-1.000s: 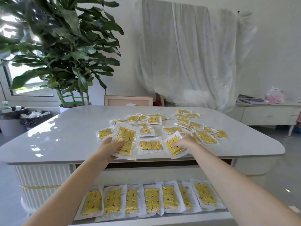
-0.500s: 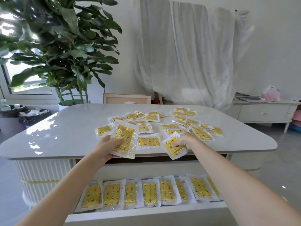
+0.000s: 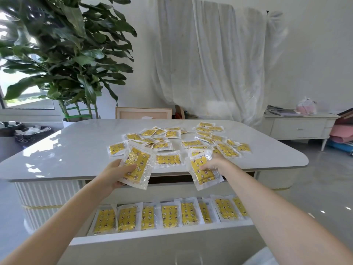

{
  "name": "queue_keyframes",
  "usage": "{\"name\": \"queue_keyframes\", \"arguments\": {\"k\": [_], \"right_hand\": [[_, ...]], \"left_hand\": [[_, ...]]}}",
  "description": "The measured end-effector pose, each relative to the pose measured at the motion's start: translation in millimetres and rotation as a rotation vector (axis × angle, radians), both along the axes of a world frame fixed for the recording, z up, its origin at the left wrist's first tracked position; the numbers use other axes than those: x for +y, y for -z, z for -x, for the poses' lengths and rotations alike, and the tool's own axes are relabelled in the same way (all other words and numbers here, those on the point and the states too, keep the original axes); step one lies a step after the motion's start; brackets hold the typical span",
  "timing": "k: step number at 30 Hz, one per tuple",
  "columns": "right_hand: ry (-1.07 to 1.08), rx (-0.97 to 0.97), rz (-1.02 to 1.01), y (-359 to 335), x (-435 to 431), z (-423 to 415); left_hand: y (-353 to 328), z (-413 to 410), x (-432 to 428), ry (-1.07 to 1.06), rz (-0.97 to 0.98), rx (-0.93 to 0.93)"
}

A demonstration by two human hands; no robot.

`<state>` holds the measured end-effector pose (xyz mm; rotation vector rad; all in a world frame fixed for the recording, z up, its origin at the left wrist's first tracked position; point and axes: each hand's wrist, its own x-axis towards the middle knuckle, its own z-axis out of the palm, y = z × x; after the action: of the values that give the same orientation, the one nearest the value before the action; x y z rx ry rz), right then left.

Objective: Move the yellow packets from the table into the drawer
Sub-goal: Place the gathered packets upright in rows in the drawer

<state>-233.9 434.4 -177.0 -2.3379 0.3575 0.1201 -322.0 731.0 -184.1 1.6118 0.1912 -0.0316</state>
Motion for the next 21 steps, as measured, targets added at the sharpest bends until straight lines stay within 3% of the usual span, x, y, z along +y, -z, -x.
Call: {"name": "queue_keyframes", "arguments": {"k": [7,11,17,21], "right_hand": [[-0.01,0.005,-0.192,-3.8,-0.1,17.8],[-0.059,-0.095,-0.233,1.8,4.6,18.8],[-0.358,-0.112,-0.218,-7.4,27.6,34.8],[-0.583,0.118,-0.186,-4.1,49.0,50.2]], "left_hand": [[1.9,5.0,6.2,0.006,0.016,0.004],[3.5,6.9,8.3,0.008,0.028,0.007],[7.2,10.8,18.7,0.044,-0.06,0.054],[12.2,18.2,34.0,0.137,-0.207,0.137]]}}
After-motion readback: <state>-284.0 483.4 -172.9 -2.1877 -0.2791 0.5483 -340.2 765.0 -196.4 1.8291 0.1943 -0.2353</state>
